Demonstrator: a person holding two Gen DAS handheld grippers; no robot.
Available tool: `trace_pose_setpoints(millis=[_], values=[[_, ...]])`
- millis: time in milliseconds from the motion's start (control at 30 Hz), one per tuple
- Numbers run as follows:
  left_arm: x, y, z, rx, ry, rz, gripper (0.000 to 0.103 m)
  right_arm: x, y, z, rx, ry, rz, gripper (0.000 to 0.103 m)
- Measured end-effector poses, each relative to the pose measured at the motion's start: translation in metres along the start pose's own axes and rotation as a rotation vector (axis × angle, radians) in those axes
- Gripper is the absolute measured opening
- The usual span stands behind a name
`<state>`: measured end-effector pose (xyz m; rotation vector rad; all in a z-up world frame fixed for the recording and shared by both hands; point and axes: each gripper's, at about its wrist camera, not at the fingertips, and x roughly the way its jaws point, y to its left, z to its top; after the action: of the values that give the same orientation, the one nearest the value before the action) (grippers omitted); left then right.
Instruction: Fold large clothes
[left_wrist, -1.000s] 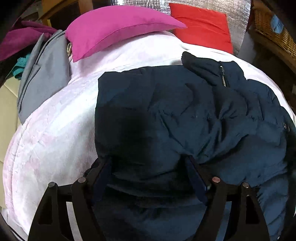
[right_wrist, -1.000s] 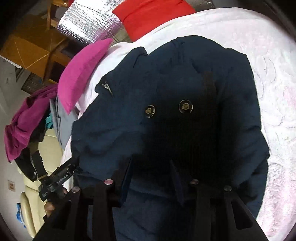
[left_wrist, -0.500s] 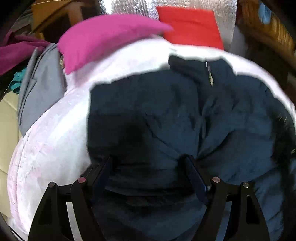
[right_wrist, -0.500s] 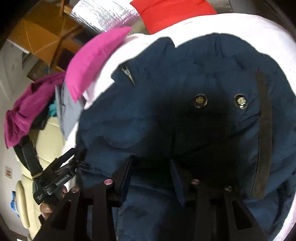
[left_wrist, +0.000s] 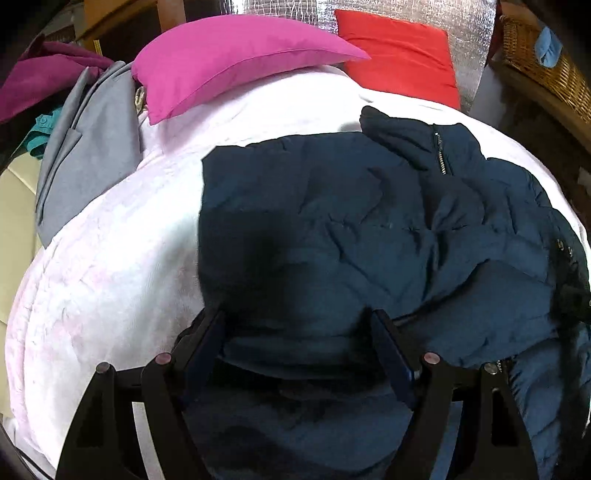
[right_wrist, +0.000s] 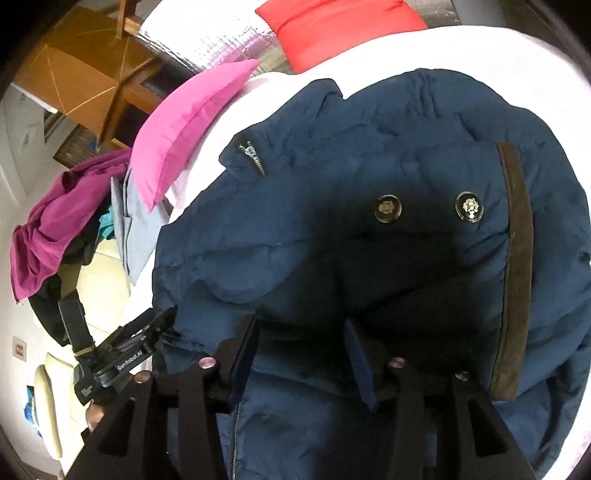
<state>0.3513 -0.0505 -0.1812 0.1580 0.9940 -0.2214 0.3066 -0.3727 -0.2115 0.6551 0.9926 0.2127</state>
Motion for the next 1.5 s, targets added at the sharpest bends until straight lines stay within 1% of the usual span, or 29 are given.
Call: trace_pose_setpoints(millis=[100, 167, 233, 300, 400, 433, 533, 633, 733, 833, 967, 1033, 1100, 1167, 1233, 1333, 1400, 1467, 1500], values=[[-0.016, 0.006, -0.002, 0.001, -0.034, 0.005, 0.080, -0.014, 0.003, 0.000, -0.013, -0.028, 0.034, 0.052], [-0.028, 0.010, -0.006, 0.010, -0.060, 0.014, 0.080, -0.022, 0.004, -0.001, -0.034, -0.043, 0.033, 0.056], [-0.036, 0.018, -0.012, 0.016, -0.070, 0.022, 0.080, -0.030, 0.002, -0.004, -0.039, -0.053, 0.031, 0.062], [-0.042, 0.027, -0.020, 0.014, -0.069, 0.024, 0.080, -0.040, -0.007, -0.010, -0.028, -0.056, 0.039, 0.062], [-0.051, 0.042, -0.036, -0.022, -0.049, 0.003, 0.080, -0.055, -0.017, -0.023, -0.017, -0.060, 0.045, 0.063], [-0.055, 0.048, -0.043, -0.048, -0.041, -0.012, 0.080, -0.062, -0.021, -0.028, -0.014, -0.065, 0.047, 0.064], [-0.068, 0.066, -0.062, -0.122, -0.036, -0.046, 0.080, -0.084, -0.034, -0.049, 0.005, -0.097, 0.068, 0.071], [-0.081, 0.077, -0.087, -0.191, -0.025, -0.072, 0.080, -0.101, -0.047, -0.071, 0.035, -0.122, 0.092, 0.073], [-0.090, 0.080, -0.112, -0.217, 0.009, -0.094, 0.080, -0.116, -0.063, -0.098, 0.087, -0.135, 0.098, 0.073], [-0.098, 0.080, -0.138, -0.213, 0.061, -0.095, 0.080, -0.129, -0.082, -0.126, 0.163, -0.140, 0.098, 0.073], [-0.109, 0.078, -0.167, -0.211, 0.130, -0.143, 0.080, -0.139, -0.093, -0.154, 0.198, -0.127, 0.067, 0.073], [-0.113, 0.075, -0.177, -0.205, 0.172, -0.166, 0.080, -0.140, -0.097, -0.164, 0.215, -0.106, 0.068, 0.073], [-0.118, 0.074, -0.183, -0.212, 0.187, -0.197, 0.080, -0.141, -0.100, -0.174, 0.227, -0.093, 0.069, 0.073], [-0.121, 0.071, -0.189, -0.223, 0.217, -0.256, 0.080, -0.139, -0.102, -0.182, 0.235, -0.073, 0.087, 0.073], [-0.120, 0.069, -0.194, -0.228, 0.248, -0.294, 0.080, -0.133, -0.100, -0.188, 0.238, -0.032, 0.131, 0.073], [-0.118, 0.072, -0.201, -0.261, 0.258, -0.309, 0.080, -0.126, -0.099, -0.197, 0.226, 0.008, 0.125, 0.073], [-0.116, 0.076, -0.201, -0.299, 0.277, -0.342, 0.080, -0.121, -0.097, -0.202, 0.218, 0.044, 0.137, 0.073], [-0.113, 0.079, -0.209, -0.333, 0.303, -0.378, 0.080, -0.119, -0.092, -0.209, 0.192, 0.063, 0.134, 0.073], [-0.115, 0.080, -0.212, -0.336, 0.307, -0.380, 0.080, -0.117, -0.089, -0.211, 0.177, 0.084, 0.139, 0.074]])
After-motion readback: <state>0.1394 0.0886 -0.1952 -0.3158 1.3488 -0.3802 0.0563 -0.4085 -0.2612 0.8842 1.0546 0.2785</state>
